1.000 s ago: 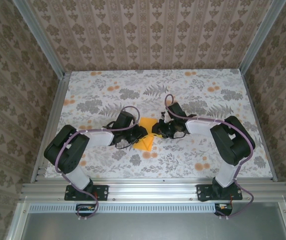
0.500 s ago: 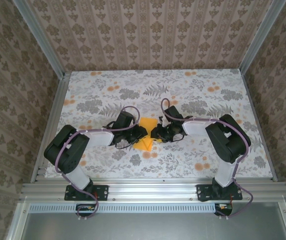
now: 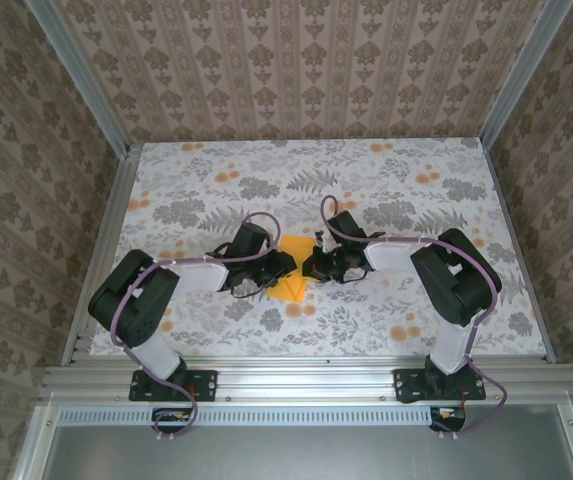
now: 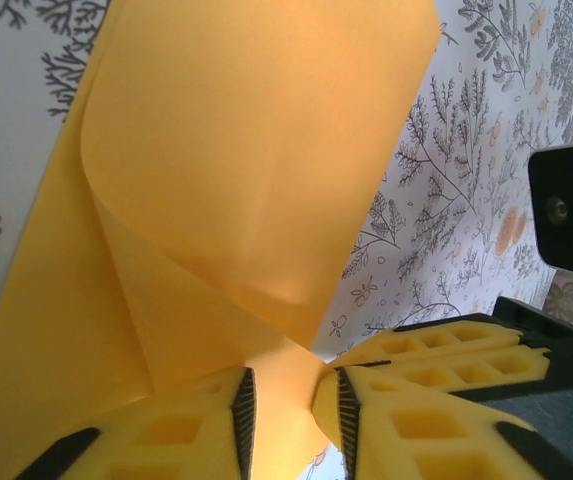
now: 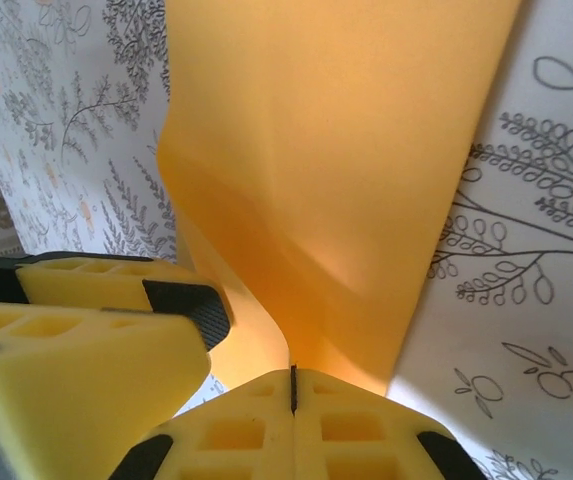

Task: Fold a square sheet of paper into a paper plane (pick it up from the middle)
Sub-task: Fold the triangle a second time at the center of the table.

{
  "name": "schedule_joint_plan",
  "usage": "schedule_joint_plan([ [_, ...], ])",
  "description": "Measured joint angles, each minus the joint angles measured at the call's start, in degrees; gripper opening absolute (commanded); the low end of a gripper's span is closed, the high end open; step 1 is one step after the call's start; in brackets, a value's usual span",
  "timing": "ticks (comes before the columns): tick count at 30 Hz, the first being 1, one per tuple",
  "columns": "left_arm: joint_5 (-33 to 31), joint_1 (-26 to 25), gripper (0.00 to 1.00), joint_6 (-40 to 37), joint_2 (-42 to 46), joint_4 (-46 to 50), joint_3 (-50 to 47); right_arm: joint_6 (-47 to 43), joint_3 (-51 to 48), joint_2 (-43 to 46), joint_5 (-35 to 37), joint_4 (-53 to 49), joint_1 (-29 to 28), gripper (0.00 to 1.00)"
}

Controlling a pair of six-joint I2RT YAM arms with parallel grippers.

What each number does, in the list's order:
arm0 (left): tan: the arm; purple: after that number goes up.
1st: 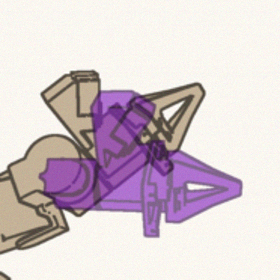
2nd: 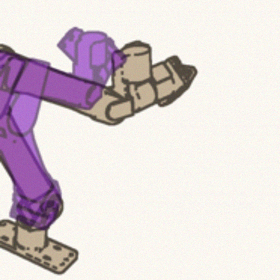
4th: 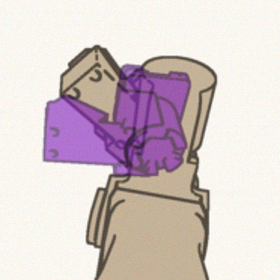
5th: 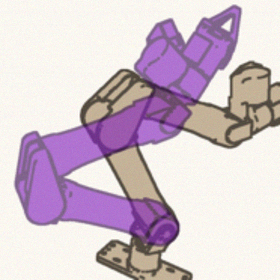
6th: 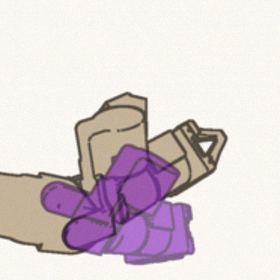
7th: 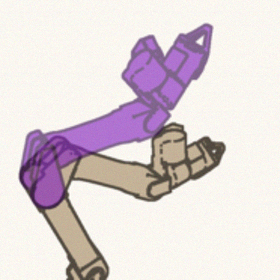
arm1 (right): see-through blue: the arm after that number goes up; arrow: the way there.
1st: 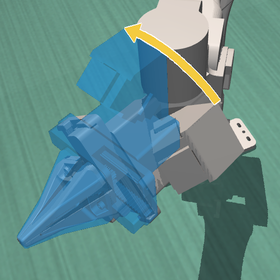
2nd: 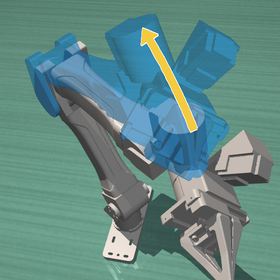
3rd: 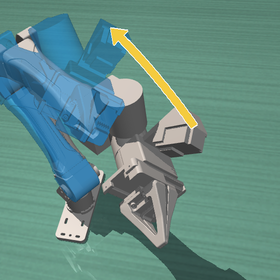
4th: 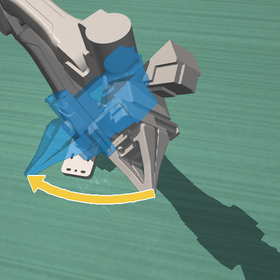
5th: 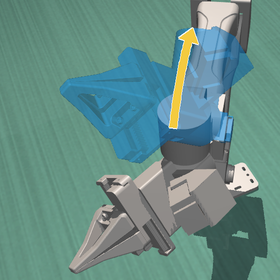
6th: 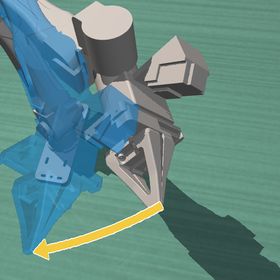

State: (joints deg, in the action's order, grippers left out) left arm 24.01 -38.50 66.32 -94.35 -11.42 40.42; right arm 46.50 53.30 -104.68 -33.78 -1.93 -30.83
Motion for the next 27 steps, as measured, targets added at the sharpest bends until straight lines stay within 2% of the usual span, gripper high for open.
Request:
schedule_joint_plan([
  [4, -0.7, 0.0, 0.47, -0.3, 3.5, 2.7, -1.4, -1.2, 0.7, -0.5, 1.0, -1.4, 0.0, 0.03],
  [7, -1.4, 0.0, 0.47, -0.3, 5.5, 4.2, -2.6, -2.1, 1.2, -0.5, 1.5, -2.2, 0.0, 0.03],
  [16, -2.3, 0.0, 0.30, -1.0, 5.5, 8.9, -4.0, -5.5, 3.8, -2.0, 2.5, -5.2, 0.0, 0.04],
  [27, -2.7, 0.0, 0.21, -2.2, 5.0, 11.6, -3.8, -7.7, 5.7, -2.9, 3.8, -7.7, 0.0, 0.04],
])
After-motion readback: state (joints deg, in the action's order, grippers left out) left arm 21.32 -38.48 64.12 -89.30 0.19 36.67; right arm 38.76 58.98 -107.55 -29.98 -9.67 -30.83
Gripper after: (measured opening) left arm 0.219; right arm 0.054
